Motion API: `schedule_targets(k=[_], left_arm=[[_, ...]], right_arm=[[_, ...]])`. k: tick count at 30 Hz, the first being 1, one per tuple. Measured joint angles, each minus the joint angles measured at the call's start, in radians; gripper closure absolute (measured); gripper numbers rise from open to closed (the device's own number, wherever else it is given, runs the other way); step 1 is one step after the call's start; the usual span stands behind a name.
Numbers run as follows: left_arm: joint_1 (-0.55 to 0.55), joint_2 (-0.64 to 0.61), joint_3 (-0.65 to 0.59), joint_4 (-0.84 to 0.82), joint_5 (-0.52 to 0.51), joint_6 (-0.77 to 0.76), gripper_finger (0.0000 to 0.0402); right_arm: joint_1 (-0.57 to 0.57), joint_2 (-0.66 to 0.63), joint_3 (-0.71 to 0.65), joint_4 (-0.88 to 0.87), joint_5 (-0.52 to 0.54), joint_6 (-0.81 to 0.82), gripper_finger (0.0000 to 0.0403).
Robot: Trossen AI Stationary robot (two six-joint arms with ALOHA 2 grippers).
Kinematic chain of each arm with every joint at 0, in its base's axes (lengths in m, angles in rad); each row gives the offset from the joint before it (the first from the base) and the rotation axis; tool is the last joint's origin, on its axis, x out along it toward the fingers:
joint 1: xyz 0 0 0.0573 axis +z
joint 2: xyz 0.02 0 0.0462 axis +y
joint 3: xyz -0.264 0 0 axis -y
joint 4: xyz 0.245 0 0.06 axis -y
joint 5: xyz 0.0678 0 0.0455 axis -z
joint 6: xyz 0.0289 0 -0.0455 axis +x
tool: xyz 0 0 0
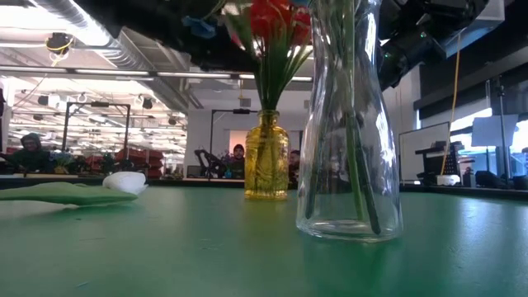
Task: Sort flowers into vase by color
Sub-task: Put the dark red flower into the yellow vase, then put the white flower into the transparent vase
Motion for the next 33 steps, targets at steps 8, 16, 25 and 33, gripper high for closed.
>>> schedule_targets(k=[8,16,25,33], left_arm=[[-0.020,-0.002,0.000,-0.088,-0.078,-0.006,0.0261],[-0.087,-0.067,0.071,-0.327,-0.210,-0.017,0.0193],[-0.160,-0.154,0.117,-0.577,-0.271,-0.119,0.0185],[-0.230,-0.254,0.118,-0.789,-0.253,-0.314,0.0185]], right_arm=[[-0.001,0.000,0.000,-0.001,-0.003,0.000,0.0185],[-0.001,0.000,0.000,-0.003,-0.006,0.000,0.0185],[-0.001,0.000,0.001,-0.002,-0.014,0.000,0.0185],[-0.001,-0.001,0.001,-0.005,-0.024,0.000,0.0185]])
